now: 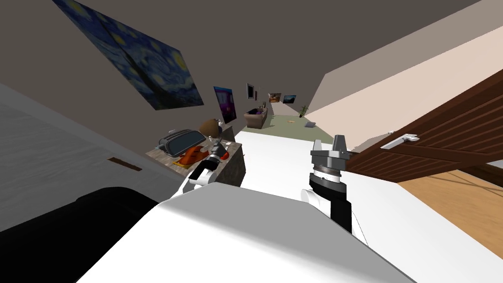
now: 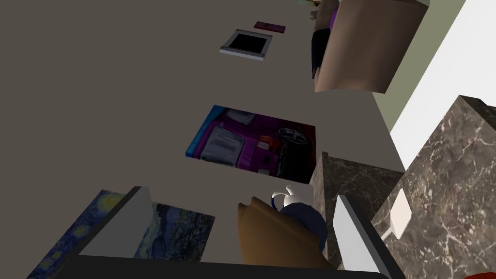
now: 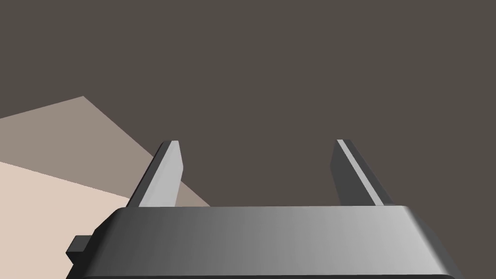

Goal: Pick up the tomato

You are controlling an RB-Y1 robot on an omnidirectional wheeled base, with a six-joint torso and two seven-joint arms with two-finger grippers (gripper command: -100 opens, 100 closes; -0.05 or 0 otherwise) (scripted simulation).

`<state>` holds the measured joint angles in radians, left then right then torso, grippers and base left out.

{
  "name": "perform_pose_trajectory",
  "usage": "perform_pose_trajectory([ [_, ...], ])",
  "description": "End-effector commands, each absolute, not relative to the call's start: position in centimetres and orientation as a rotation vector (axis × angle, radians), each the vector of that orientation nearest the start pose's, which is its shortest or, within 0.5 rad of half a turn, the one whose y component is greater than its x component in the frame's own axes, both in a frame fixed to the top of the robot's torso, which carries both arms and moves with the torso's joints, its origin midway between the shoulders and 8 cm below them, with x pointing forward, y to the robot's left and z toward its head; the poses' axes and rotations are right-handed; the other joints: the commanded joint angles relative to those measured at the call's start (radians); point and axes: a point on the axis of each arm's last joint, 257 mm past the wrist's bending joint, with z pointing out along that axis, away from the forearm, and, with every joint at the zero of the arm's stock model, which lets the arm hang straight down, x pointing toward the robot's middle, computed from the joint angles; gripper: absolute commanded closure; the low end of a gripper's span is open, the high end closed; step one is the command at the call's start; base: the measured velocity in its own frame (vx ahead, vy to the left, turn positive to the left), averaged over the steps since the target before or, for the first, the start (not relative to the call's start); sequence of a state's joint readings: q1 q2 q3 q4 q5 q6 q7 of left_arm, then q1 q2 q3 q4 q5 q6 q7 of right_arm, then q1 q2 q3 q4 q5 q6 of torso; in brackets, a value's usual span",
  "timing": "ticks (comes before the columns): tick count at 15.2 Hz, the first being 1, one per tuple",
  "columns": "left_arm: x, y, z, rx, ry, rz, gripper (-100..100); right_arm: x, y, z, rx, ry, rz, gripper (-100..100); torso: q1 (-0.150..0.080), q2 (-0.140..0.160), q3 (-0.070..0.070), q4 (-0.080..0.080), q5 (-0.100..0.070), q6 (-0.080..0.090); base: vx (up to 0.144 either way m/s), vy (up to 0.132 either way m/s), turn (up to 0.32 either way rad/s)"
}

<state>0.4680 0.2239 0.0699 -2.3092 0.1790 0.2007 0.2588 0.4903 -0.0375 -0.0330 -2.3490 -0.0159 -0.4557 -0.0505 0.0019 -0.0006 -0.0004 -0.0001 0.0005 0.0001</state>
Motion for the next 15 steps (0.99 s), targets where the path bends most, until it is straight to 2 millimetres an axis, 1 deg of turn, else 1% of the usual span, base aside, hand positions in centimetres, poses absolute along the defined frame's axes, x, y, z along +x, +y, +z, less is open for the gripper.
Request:
perform_pose_trajectory([
  [1,41.4,31.5,-11.1,-1.302,1.031,-1.315,-100,33.6,-28.4,5.1,0.627,0.596,1.34,0,0.0,0.0,0.0,0.0,0.0,0.0,0.003,0.017,-0.022],
  [2,41.5,31.9,-12.0,-1.338,1.041,-1.299,-100,33.6,-28.4,5.1,0.627,0.596,1.34,0,0.0,0.0,0.0,0.0,0.0,0.0,0.003,0.021,-0.047],
  [3,41.5,31.9,-12.4,-1.352,1.05,-1.29,-100,33.6,-28.4,5.1,0.627,0.596,1.34,0,0.0,0.0,0.0,0.0,0.0,0.0,0.004,0.025,-0.05],
  [4,41.5,31.9,-12.4,-1.352,1.05,-1.29,-100,33.6,-28.4,5.1,0.627,0.596,1.34,0,0.0,0.0,0.0,0.0,0.0,0.0,0.004,0.02,-0.015],
  [6,41.5,32.4,-13.6,-1.402,1.068,-1.264,-100,33.6,-28.4,5.1,0.627,0.596,1.34,0,0.0,0.0,0.0,0.0,0.0,0.0,0.003,0.025,-0.044],
  [7,41.5,32.4,-13.6,-1.402,1.068,-1.264,-100,33.6,-28.4,5.1,0.627,0.596,1.34,0,0.0,0.0,0.0,0.0,0.0,0.0,0.003,0.021,-0.019],
  [8,41.5,32.8,-14.5,-1.443,1.078,-1.245,-100,33.6,-28.4,5.1,0.627,0.596,1.34,0,0.0,0.0,0.0,0.0,0.0,0.0,0.004,0.024,-0.044],
  [11,41.4,33.2,-15.9,-1.499,1.096,-1.215,-100,33.6,-28.4,5.1,0.627,0.596,1.34,0,0.0,0.0,0.0,0.0,0.0,0.0,0.004,0.031,-0.051],
  [12,41.3,33.2,-16.0,-1.504,1.099,-1.211,-100,33.6,-28.4,5.1,0.627,0.596,1.34,0,0.001,0.0,0.0,0.0,0.0,0.0,0.003,0.027,-0.015],
  [14,41.2,33.6,-17.2,-1.555,1.113,-1.185,-100,33.6,-28.4,5.1,0.627,0.596,1.34,0,0.0,0.0,0.0,0.0,0.0,0.0,0.003,0.027,-0.041],
  [15,41.2,33.6,-17.2,-1.555,1.113,-1.185,-100,33.6,-28.4,5.1,0.627,0.596,1.34,0,0.0,0.0,0.0,0.0,0.0,0.0,0.003,0.02,-0.022],
])
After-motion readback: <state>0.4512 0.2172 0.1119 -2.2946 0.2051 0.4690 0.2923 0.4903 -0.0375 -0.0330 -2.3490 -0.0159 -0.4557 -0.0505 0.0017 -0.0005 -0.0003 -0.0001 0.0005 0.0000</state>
